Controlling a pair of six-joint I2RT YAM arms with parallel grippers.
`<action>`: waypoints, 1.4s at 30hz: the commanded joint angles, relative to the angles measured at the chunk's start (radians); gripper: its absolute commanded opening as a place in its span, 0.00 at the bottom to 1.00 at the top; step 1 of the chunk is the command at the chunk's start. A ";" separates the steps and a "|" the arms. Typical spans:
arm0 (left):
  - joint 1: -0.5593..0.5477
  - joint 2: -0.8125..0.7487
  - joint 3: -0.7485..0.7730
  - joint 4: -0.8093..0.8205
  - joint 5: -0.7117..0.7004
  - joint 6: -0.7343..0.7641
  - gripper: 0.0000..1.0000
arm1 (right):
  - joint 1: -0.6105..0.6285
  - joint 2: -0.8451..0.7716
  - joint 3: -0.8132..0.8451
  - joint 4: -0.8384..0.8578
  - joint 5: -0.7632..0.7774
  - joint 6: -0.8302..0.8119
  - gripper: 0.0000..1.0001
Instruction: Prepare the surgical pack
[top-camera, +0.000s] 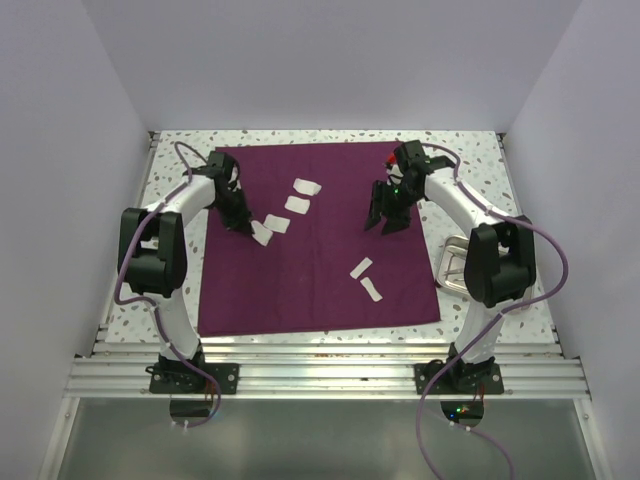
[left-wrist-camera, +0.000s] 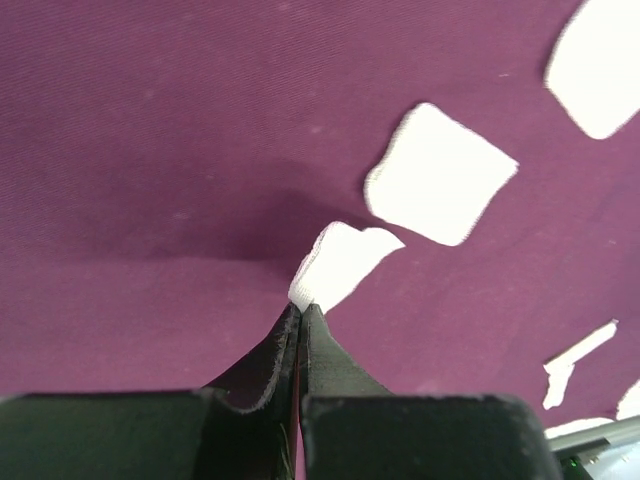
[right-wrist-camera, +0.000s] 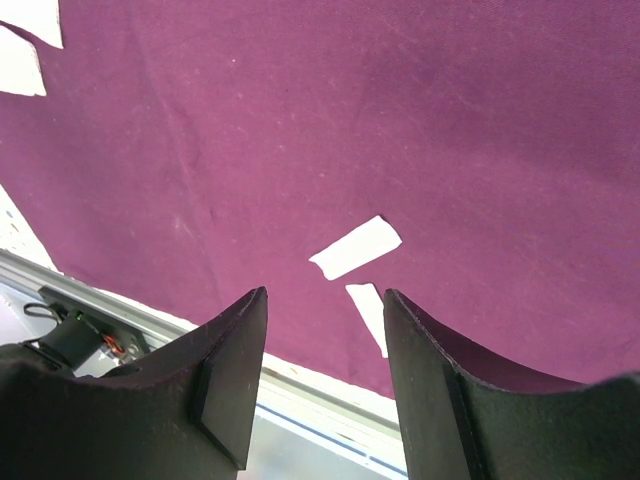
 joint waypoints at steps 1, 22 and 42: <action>0.003 -0.026 0.063 0.009 0.073 -0.011 0.00 | -0.001 0.006 0.032 -0.011 -0.031 -0.020 0.54; 0.001 0.101 0.144 0.126 0.295 -0.103 0.00 | 0.000 0.050 0.078 -0.034 -0.022 -0.034 0.54; 0.003 0.178 0.193 0.052 0.225 -0.073 0.11 | -0.001 0.084 0.101 -0.042 -0.031 -0.036 0.54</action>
